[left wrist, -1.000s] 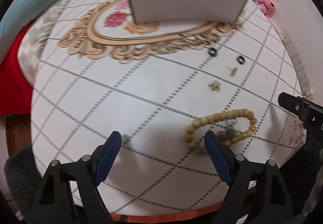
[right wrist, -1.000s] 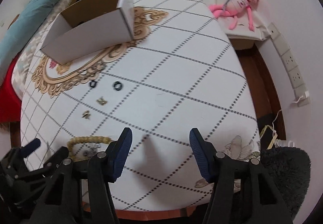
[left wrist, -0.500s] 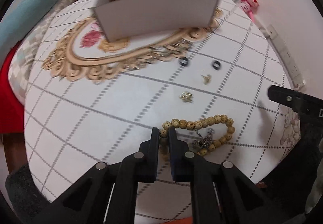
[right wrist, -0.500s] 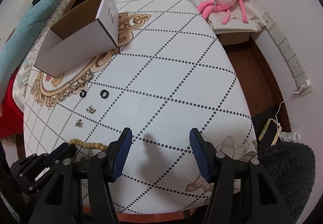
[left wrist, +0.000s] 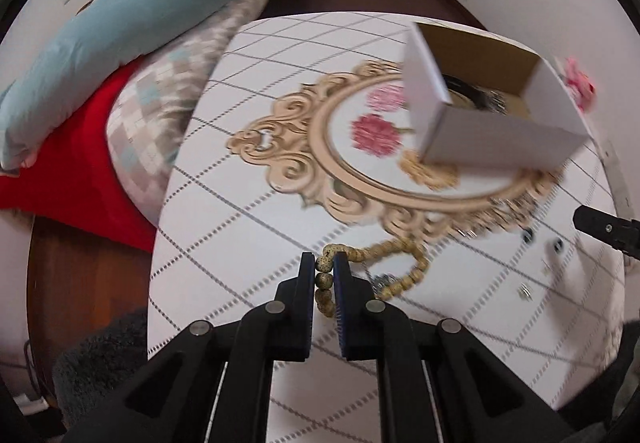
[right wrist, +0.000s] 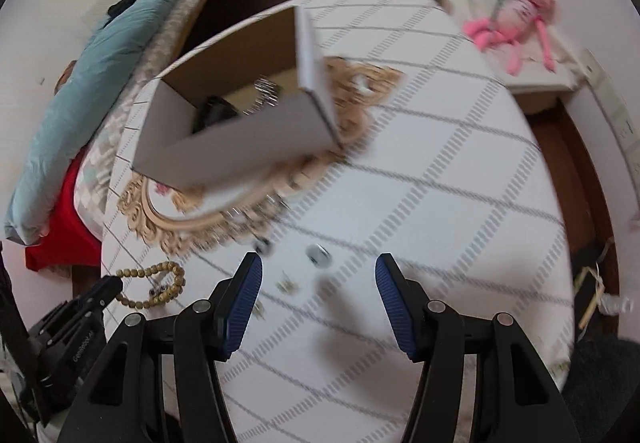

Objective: Organize jewelry
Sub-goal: 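Grasp the thin silver necklace with the right tool while the left tool lifts the beads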

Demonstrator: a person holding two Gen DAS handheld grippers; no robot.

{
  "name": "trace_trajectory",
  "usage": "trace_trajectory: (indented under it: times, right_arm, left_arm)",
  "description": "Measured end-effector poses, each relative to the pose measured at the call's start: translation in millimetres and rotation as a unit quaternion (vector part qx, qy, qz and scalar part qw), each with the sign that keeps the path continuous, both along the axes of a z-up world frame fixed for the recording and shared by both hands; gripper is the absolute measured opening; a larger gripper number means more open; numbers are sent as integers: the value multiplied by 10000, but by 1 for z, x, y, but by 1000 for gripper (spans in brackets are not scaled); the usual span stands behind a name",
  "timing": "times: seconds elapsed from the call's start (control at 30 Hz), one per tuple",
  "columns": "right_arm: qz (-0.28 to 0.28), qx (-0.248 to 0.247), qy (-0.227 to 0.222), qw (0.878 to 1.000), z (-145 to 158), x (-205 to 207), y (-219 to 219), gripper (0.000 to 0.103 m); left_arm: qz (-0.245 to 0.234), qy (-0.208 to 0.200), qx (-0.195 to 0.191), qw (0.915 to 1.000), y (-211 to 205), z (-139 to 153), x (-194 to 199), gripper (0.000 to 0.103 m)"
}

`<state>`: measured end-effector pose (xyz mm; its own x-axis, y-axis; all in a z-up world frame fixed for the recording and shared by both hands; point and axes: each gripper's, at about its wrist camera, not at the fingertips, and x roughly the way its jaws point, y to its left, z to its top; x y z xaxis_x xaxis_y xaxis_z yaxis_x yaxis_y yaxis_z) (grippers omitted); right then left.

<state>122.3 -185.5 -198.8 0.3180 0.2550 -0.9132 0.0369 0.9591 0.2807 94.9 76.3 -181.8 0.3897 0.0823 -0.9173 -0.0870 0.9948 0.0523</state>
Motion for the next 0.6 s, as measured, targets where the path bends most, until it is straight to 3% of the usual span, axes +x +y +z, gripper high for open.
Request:
trace_trajectory:
  times: [0.23,0.3,0.4,0.43,0.47,0.6]
  right_arm:
    - [318,-623,-13,9975,-28,35,41,61]
    - [441,-912,-130,9948,-32,34,52,57]
    - [604,-1281,-265,9896,-34,31,64,43]
    - [654,-1405,-340,9873,-34,30,68,30]
    - [684,-1449,-384,9863,-35,28,70,7]
    - [723,-1411,-484,9862,-36,23,72,5]
  left_arm:
    - [196,101,-101,9997,3,-19,27,7]
    - [217,131,-125,9996,3,-23,31,7]
    - [233,193,-193,9994,3,-29,35,7]
    - [231,209,-214,9993,2,-31,35,7]
    - [223,221,-221,9993,2,-32,35,7]
    - [187,227,-275,9992,1,-31,35,7]
